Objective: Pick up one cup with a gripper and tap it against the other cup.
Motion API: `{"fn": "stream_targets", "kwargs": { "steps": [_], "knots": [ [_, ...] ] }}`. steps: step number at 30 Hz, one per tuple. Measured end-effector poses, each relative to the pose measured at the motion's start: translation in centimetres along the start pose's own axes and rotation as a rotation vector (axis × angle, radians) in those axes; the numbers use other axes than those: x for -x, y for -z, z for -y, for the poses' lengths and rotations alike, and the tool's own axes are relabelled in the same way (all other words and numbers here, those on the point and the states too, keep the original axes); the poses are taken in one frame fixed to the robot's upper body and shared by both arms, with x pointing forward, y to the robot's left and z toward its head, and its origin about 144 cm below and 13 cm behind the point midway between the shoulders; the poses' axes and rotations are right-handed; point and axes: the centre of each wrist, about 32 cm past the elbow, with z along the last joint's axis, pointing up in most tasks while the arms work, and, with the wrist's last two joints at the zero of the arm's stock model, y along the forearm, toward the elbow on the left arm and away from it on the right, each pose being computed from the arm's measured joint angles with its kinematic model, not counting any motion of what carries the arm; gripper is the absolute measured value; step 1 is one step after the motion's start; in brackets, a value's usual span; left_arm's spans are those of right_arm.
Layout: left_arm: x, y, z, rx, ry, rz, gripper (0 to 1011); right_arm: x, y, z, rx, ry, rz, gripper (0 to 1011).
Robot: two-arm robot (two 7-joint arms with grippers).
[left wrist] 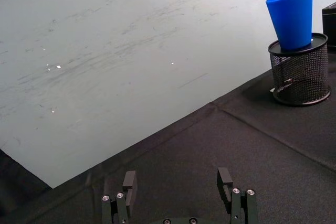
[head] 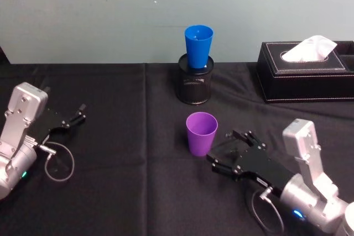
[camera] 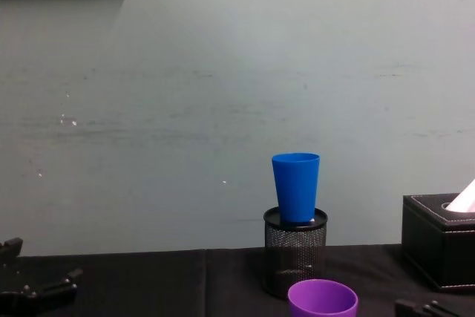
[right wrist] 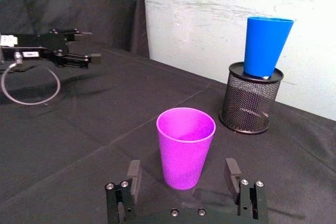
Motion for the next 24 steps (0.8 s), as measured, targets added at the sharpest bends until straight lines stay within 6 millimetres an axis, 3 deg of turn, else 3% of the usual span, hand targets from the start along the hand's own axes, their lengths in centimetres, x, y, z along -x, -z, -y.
{"fn": "stream_targets", "kwargs": {
  "steps": [24],
  "knots": [
    [0.0, 0.0, 0.0, 0.0, 0.0, 0.0, 1000, -0.6, 0.4, -7.0, 0.003, 0.006, -0.017, 1002]
  ]
}}
